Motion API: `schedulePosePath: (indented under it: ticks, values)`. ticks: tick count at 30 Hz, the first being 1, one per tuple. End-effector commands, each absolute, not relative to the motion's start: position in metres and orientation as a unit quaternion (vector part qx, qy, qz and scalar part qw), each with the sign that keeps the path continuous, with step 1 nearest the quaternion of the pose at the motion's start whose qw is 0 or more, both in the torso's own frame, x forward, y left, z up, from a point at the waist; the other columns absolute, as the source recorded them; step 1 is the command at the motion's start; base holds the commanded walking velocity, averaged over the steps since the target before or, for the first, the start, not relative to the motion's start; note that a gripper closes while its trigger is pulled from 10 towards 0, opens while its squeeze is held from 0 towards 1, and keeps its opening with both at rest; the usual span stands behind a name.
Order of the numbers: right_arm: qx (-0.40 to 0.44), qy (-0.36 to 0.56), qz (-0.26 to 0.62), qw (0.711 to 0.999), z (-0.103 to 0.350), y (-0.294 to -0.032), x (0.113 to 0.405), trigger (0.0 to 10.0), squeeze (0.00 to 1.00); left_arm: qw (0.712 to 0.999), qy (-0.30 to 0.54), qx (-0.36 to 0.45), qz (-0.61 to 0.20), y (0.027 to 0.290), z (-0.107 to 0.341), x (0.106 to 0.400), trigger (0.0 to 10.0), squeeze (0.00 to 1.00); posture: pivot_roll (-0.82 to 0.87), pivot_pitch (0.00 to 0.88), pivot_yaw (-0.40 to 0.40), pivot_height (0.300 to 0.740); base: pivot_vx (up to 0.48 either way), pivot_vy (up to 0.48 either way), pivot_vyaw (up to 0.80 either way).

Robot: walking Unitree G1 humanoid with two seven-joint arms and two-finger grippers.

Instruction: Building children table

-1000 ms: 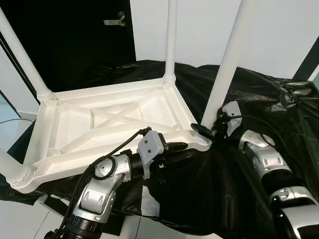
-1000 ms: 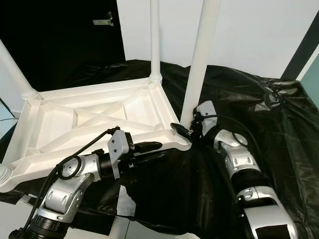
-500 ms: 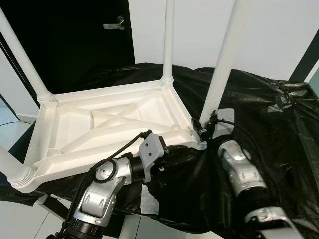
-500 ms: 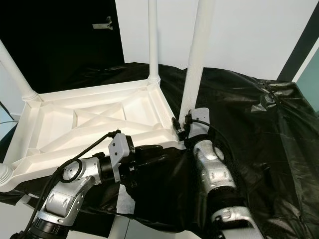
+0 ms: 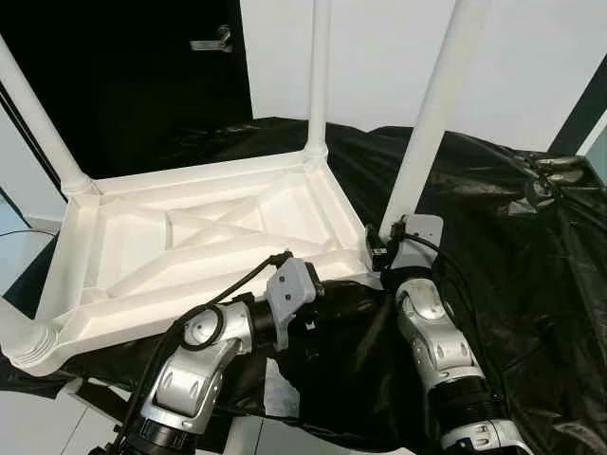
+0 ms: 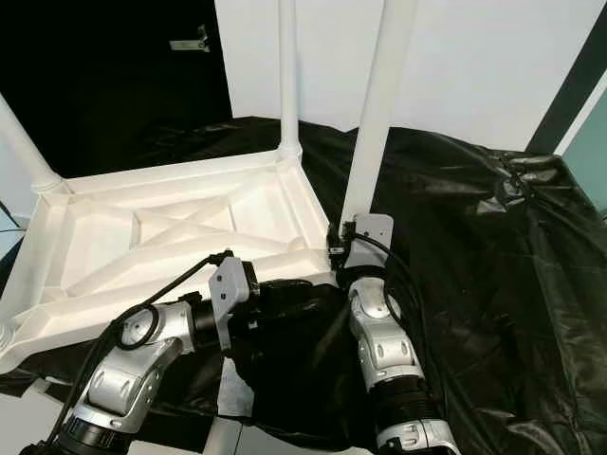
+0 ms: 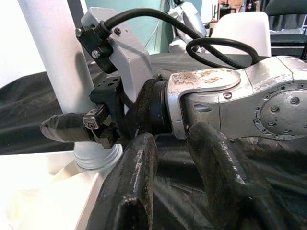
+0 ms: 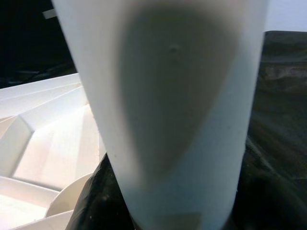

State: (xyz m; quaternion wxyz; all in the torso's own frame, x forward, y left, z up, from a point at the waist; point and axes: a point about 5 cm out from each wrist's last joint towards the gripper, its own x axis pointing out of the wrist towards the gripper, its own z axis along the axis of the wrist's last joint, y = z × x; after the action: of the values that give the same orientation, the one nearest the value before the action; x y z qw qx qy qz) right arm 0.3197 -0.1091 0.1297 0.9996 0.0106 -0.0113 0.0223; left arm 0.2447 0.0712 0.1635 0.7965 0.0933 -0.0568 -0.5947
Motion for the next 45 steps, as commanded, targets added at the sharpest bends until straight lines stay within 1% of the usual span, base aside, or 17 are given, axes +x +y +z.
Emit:
schedulePosePath:
  ticks: [1, 4, 5, 6, 10, 13, 16, 17, 25, 27, 30, 33, 37, 38, 39, 43, 45]
  values:
    - [0.019, 0.045, 0.018, 0.999, 0.108, -0.106, 0.314, 10.0, 0.00, 0.814, -0.055, 0.092, -0.570, 0.073, 0.163, 0.246, 10.0, 0.00, -0.01, 0.000, -0.026, 0.740, 0.000, 0.000, 0.00]
    - [0.011, 0.031, 0.013, 0.999, 0.113, -0.108, 0.314, 10.0, 0.00, 0.814, -0.055, 0.093, -0.570, 0.073, 0.164, 0.246, 10.0, 0.00, -0.01, 0.000, -0.026, 0.740, 0.000, 0.000, 0.00]
    - [0.010, 0.027, 0.013, 0.999, 0.114, -0.109, 0.314, 10.0, 0.75, 0.814, -0.055, 0.093, -0.570, 0.073, 0.164, 0.245, 10.0, 0.00, -0.01, 0.000, -0.026, 0.740, 0.000, 0.000, 0.00]
    - [0.015, 0.020, 0.016, 1.000, 0.116, -0.112, 0.313, 10.0, 1.00, 0.814, -0.055, 0.093, -0.571, 0.073, 0.164, 0.245, 10.0, 0.00, -0.01, 0.000, -0.024, 0.740, 0.000, 0.000, 0.00]
    - [0.020, 0.013, 0.024, 0.999, 0.118, -0.113, 0.310, 10.0, 1.00, 0.814, -0.055, 0.093, -0.571, 0.074, 0.164, 0.245, 10.0, 0.00, -0.01, 0.000, -0.024, 0.740, 0.000, 0.000, 0.00]
    - [-0.005, -0.011, 0.090, 0.996, 0.120, -0.127, 0.299, 10.0, 1.00, 0.815, -0.055, 0.095, -0.570, 0.075, 0.164, 0.246, 10.0, 0.00, -0.01, 0.000, -0.028, 0.740, 0.000, 0.000, 0.00]
    - [-0.028, -0.022, 0.132, 0.991, 0.122, -0.139, 0.294, 10.0, 1.00, 0.815, -0.055, 0.096, -0.568, 0.075, 0.164, 0.247, 10.0, 0.00, -0.01, 0.000, -0.026, 0.740, 0.000, 0.000, 0.00]
    - [-0.029, -0.022, 0.145, 0.989, 0.123, -0.144, 0.294, 10.0, 0.00, 0.815, -0.055, 0.096, -0.568, 0.075, 0.164, 0.247, 10.0, 0.00, -0.01, 0.000, -0.026, 0.740, 0.000, 0.000, 0.00]
    - [-0.063, -0.021, 0.208, 0.976, 0.130, -0.170, 0.301, 10.0, 0.00, 0.816, -0.057, 0.097, -0.567, 0.075, 0.165, 0.249, 10.0, 0.00, -0.02, 0.000, -0.018, 0.740, 0.000, 0.000, 0.00]
    - [-0.078, -0.016, 0.245, 0.966, 0.133, -0.175, 0.310, 10.0, 0.00, 0.816, -0.058, 0.098, -0.567, 0.074, 0.165, 0.251, 10.0, 0.00, -0.02, 0.000, -0.015, 0.740, 0.000, 0.000, 0.00]
    - [-0.095, -0.013, 0.279, 0.956, 0.137, -0.176, 0.319, 10.0, 0.00, 0.816, -0.060, 0.096, -0.567, 0.073, 0.165, 0.252, 10.0, 0.00, -0.02, 0.000, -0.013, 0.740, 0.000, 0.000, 0.00]
    - [-0.103, -0.009, 0.307, 0.946, 0.140, -0.170, 0.331, 10.0, 0.00, 0.816, -0.062, 0.094, -0.568, 0.070, 0.165, 0.252, 10.0, 0.00, -0.02, 0.000, -0.015, 0.740, 0.000, 0.000, 0.00]
    - [-0.129, -0.005, 0.318, 0.939, 0.141, -0.164, 0.339, 10.0, 0.00, 0.815, -0.062, 0.094, -0.568, 0.068, 0.165, 0.252, 10.0, 0.00, -0.01, 0.000, -0.020, 0.740, 0.000, 0.000, 0.00]
    - [-0.131, -0.001, 0.326, 0.936, 0.140, -0.161, 0.341, 4.7, 0.00, 0.816, -0.061, 0.096, -0.567, 0.068, 0.164, 0.252, 10.0, 0.00, 0.00, 0.000, -0.023, 0.740, 0.000, 0.000, 0.00]
    - [-0.133, 0.005, 0.329, 0.935, 0.139, -0.159, 0.343, 0.0, 0.00, 0.816, -0.060, 0.097, -0.566, 0.068, 0.163, 0.251, 10.0, 0.00, 0.01, 0.000, -0.028, 0.740, 0.000, 0.000, 0.00]
    - [-0.133, 0.009, 0.340, 0.931, 0.138, -0.158, 0.343, 0.0, 0.00, 0.820, -0.056, 0.100, -0.561, 0.070, 0.160, 0.250, 10.0, 0.00, 0.02, 0.000, -0.033, 0.740, 0.000, 0.000, 0.00]
    - [-0.131, 0.017, 0.337, 0.932, 0.135, -0.161, 0.343, 0.0, 0.00, 0.827, -0.038, 0.132, -0.545, 0.074, 0.147, 0.250, 10.0, 0.00, 0.02, 0.000, -0.036, 0.740, 0.000, 0.000, 0.00]
